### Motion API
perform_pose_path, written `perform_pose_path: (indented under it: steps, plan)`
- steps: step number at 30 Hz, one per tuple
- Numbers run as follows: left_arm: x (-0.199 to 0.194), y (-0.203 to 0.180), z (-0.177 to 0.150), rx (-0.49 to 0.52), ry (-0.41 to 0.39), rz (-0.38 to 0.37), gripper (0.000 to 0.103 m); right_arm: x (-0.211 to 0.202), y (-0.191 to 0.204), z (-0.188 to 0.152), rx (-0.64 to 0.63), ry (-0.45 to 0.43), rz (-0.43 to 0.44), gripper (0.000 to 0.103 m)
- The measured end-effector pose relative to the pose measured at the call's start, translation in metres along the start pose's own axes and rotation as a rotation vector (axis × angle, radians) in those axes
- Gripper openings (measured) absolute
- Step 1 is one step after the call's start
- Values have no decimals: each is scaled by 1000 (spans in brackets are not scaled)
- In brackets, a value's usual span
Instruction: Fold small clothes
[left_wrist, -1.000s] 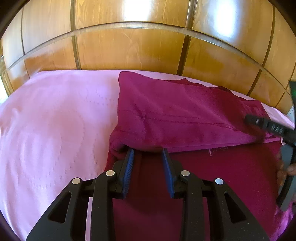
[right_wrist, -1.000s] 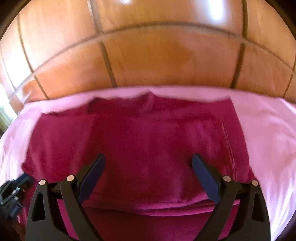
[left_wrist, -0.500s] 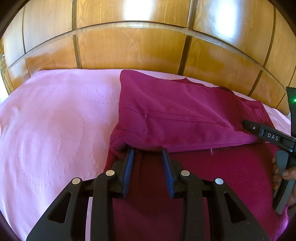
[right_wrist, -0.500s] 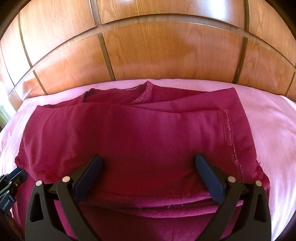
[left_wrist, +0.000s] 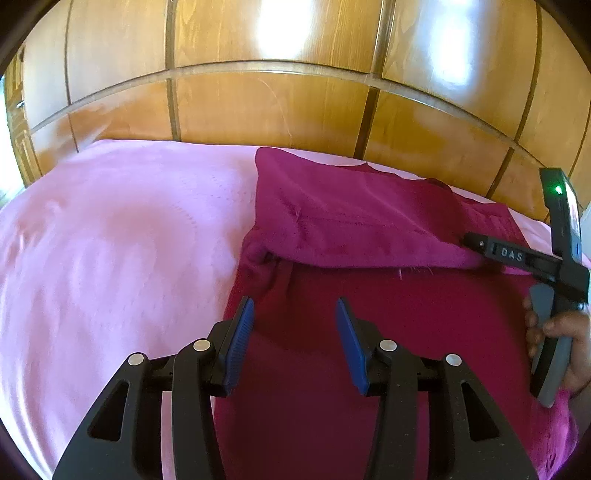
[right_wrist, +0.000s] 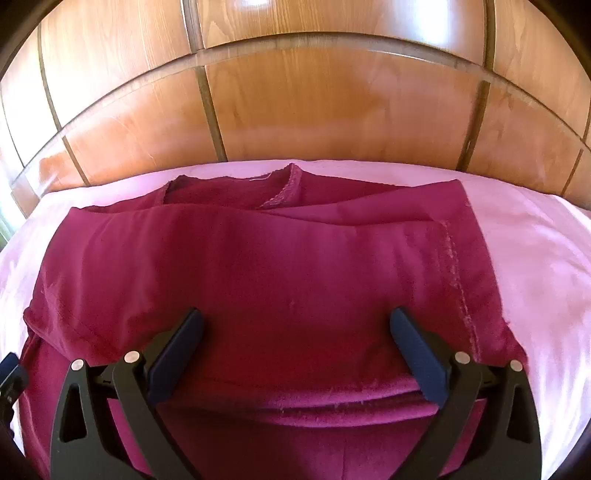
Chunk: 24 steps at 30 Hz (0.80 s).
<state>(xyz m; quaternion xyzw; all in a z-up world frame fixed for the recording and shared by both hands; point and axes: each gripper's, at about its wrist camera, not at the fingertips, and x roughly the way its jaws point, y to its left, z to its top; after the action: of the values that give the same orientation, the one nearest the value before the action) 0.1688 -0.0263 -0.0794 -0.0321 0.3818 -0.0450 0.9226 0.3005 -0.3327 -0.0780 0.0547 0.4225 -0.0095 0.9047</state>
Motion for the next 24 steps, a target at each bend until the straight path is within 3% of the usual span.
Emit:
perform_pose_path:
  steps: [5, 18, 24]
  plan:
    - [-16, 11, -13, -7, 2, 1, 45, -32, -6, -15, 5, -30, 23, 101]
    - [-42, 43, -54, -16, 54, 15, 45, -102, -78, -82, 56, 48, -3, 100]
    - [-52, 54, -73, -12, 89, 9, 45, -124, -101, -120, 98, 99, 58, 99]
